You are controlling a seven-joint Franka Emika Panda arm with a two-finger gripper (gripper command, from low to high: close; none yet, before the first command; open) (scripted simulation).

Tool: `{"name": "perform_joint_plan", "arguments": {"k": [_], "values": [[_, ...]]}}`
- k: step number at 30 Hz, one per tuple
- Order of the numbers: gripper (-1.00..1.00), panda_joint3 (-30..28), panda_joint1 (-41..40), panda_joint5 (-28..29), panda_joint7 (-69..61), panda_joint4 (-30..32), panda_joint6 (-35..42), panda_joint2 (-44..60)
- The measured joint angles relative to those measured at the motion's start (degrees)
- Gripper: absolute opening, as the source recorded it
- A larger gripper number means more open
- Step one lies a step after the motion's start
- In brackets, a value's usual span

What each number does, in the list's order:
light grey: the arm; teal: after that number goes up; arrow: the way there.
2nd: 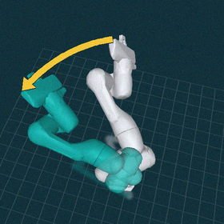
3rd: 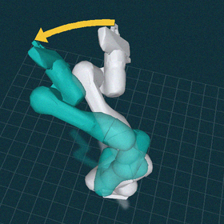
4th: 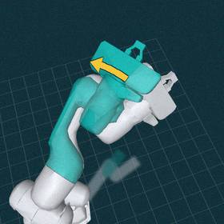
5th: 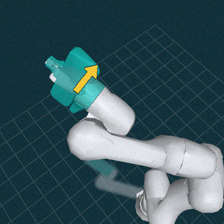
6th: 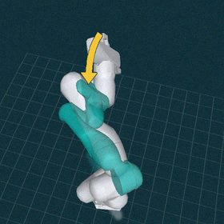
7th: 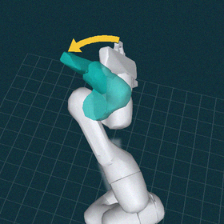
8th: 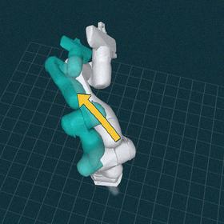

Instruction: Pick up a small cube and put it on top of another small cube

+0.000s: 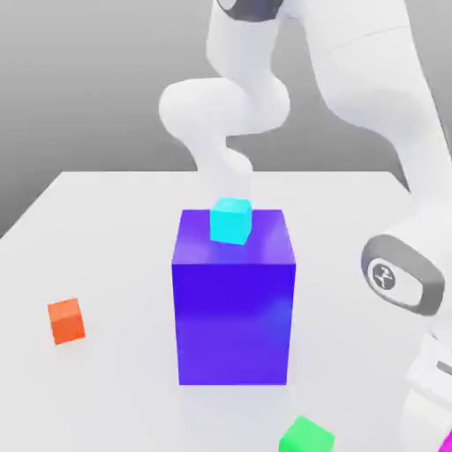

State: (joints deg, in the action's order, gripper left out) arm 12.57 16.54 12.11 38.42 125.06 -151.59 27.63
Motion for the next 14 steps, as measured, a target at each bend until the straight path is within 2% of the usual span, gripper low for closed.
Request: {"name": "perform_joint_plan", "arguments": {"k": [2,7,10,11,14], "values": [[-1.0,-0.04,-1.94,-2.05,-0.51,1.56,2.34,-4.03],[-1.0,-5.08,-9.72,-8.26,0.71,7.31,4.31,-12.45],[-1.0,-6.94,-10.98,-8.48,1.81,8.14,0.14,-9.23],[1.0,-7.33,-10.88,-8.16,2.13,8.1,-1.67,-7.39],[1.0,-7.33,-10.88,-8.16,2.13,8.1,-1.67,-7.39]]}}
